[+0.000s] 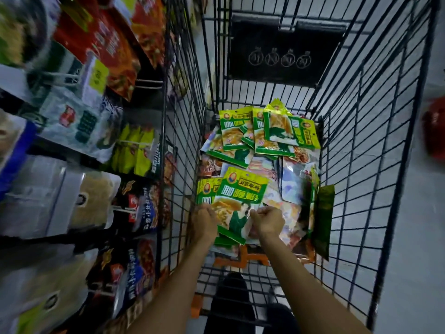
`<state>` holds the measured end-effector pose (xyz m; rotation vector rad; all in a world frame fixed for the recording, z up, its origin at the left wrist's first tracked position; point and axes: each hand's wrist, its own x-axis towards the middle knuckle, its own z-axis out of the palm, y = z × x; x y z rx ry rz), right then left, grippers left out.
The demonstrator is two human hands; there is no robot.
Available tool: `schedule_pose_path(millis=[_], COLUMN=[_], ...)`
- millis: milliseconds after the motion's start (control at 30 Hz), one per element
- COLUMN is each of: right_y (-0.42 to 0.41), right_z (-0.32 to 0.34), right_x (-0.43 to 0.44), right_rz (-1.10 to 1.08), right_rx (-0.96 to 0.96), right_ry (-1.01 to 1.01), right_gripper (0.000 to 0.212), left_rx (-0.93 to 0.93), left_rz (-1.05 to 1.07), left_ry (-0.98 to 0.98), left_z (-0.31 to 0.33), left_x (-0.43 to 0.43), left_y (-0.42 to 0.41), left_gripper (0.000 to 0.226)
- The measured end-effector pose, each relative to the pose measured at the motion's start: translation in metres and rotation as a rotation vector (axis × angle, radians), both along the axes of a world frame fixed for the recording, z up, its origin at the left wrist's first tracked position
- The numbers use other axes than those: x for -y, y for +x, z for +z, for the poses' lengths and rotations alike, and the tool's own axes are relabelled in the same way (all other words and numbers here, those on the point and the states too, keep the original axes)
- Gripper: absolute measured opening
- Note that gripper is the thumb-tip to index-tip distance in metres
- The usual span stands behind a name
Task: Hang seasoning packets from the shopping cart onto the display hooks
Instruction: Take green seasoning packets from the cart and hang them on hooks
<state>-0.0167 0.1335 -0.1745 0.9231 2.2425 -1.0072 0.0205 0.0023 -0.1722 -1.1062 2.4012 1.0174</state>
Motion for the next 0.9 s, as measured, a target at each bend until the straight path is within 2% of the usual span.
schedule_pose_path(millis=[133, 233, 300, 400, 500, 600, 667, 767, 900], right_y=[0.001, 0.006, 0.008, 0.013, 0.017, 0.019, 0.019, 0.020, 0.022], right_z=[0.018, 0.029, 0.033, 0.033, 0.029, 0.025, 0.023, 0.021, 0.021], right_x=[-0.026, -0.052, -0.064, -0.076, -0.083, -0.083, -0.079, -0.075, -0.074], right_rz=[0.071, 0.157, 0.165, 0.153, 0.146, 0.099, 0.018, -0.056, -0.164], right_rx=[-0.110, -0.158, -0.171, -0.184, -0.172, -0.174, -0.150, -0.061, -0.030], right_ry=[0.146, 0.234, 0.244, 0.196, 0.170, 0.116, 0.082, 0.041, -0.140], right_gripper=[0.018, 0.018, 0.016, 0.013, 0.013, 0.014, 0.022, 0.035, 0.014], left_rx=[-0.013, -0.074, -0.035, -0.135, -0.092, -0.009, 0.027, 0.003, -0.022], left_rz=[0.059, 0.209, 0.129, 0.049, -0.075, 0.011, 0.057, 0.115, 0.152], left_ry=[-0.029, 0.046, 0.041, 0.124, 0.067, 0.051, 0.041, 0.029, 0.059], left_z=[-0.006, -0.003, 0.001, -0.003, -0.004, -0.007, -0.008, -0.007, 0.005], left_x=[-0.001, -0.011, -0.015, -0.023, -0.029, -0.028, -0.025, -0.019, -0.009], left_y=[-0.003, -0.009, -0.007, -0.004, -0.006, -0.011, -0.013, -0.017, -0.023], left_gripper=[0.028, 0.033, 0.037, 0.039, 0.059, 0.076, 0.082, 0.081, 0.070])
